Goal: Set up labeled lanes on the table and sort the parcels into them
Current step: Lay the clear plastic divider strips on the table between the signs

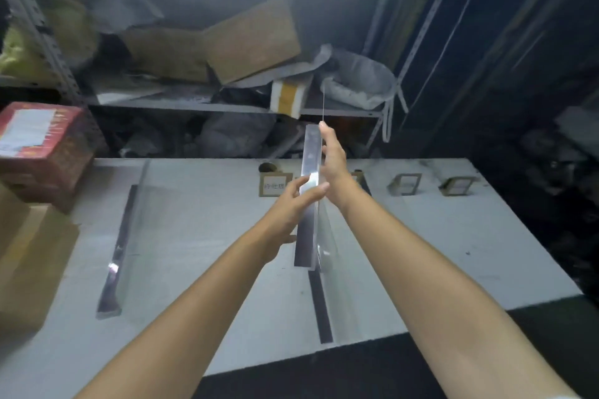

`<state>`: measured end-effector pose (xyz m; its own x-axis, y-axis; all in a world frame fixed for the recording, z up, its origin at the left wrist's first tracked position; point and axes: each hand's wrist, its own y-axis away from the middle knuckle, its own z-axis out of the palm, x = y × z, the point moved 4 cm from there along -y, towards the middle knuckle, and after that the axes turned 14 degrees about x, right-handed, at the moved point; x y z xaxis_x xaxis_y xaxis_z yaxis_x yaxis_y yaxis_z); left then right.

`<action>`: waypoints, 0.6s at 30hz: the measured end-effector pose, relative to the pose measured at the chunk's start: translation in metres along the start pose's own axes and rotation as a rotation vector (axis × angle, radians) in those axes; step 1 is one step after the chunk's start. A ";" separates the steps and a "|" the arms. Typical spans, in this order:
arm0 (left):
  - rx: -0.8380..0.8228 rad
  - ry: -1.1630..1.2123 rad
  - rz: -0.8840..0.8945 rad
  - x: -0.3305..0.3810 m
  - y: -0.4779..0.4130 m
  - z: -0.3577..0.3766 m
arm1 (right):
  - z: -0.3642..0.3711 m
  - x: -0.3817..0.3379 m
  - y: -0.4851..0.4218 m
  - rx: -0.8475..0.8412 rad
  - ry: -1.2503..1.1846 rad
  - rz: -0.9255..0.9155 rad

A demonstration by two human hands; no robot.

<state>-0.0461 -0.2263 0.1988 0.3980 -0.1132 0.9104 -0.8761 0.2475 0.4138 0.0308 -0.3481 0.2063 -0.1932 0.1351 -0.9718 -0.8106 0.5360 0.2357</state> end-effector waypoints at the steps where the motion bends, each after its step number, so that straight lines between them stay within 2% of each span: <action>1: -0.019 -0.011 -0.001 -0.001 0.001 0.025 | -0.026 0.000 -0.006 0.014 0.016 -0.001; 5: -0.058 -0.007 -0.005 -0.013 -0.004 0.113 | -0.115 0.009 -0.034 0.048 0.030 0.012; 12: 0.051 0.079 -0.067 -0.052 -0.021 0.236 | -0.226 0.040 -0.093 -0.022 0.226 0.001; 18: 0.152 0.023 -0.144 -0.102 -0.034 0.292 | -0.299 0.075 -0.145 0.147 0.317 -0.050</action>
<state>-0.1358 -0.5038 0.0917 0.5270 -0.1142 0.8421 -0.8398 0.0821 0.5367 -0.0314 -0.6644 0.0975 -0.3361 -0.1470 -0.9303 -0.7398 0.6525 0.1642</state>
